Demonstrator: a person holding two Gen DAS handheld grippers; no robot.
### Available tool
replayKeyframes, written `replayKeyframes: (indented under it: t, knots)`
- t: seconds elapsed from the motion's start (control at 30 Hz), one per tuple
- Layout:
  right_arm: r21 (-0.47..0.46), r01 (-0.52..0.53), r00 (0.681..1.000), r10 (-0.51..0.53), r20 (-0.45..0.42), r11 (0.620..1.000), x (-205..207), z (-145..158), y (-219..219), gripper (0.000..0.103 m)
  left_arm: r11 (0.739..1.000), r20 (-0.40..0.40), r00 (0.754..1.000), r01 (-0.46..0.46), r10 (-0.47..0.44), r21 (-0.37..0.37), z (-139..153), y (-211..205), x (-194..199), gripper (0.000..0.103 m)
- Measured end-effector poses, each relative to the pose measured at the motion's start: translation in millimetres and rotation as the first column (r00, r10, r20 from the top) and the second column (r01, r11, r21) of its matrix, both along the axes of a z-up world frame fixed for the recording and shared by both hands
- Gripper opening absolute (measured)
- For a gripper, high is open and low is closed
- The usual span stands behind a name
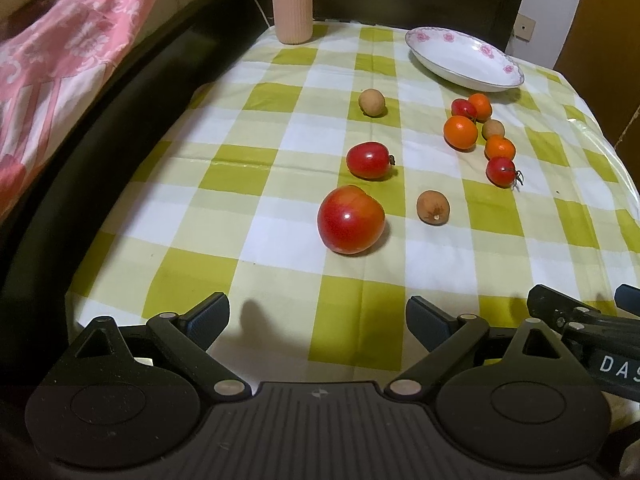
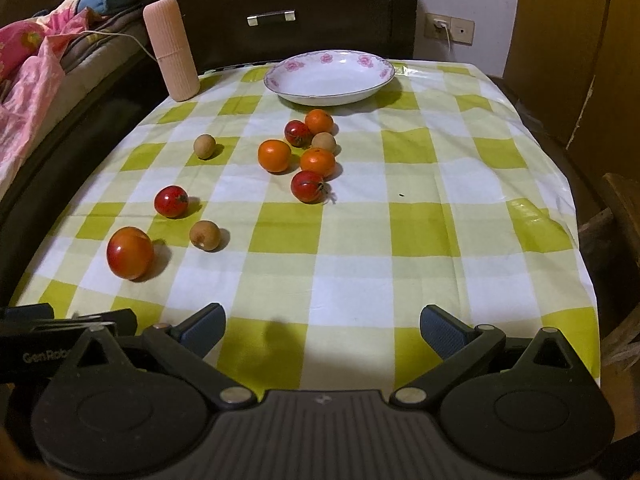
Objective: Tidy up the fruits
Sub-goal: 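Move both tools forward toward the fruits on the checkered cloth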
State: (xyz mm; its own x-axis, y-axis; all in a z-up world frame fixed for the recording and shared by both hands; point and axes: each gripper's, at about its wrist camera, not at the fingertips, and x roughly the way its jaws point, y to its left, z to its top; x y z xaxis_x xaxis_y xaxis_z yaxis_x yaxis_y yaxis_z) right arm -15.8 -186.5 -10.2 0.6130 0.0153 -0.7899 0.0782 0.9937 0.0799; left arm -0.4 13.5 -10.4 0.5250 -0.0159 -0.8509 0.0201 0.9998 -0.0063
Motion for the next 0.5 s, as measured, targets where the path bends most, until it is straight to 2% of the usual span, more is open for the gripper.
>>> replayKeyframes:
  t: [0.5]
  knots:
    - [-0.003,-0.004,1.000,0.004,-0.004,1.000,0.2,-1.1,1.1,0.103,1.000,0.007,1.000,0.011,-0.011,0.013,0.6,-4.0,-0.9,0.098]
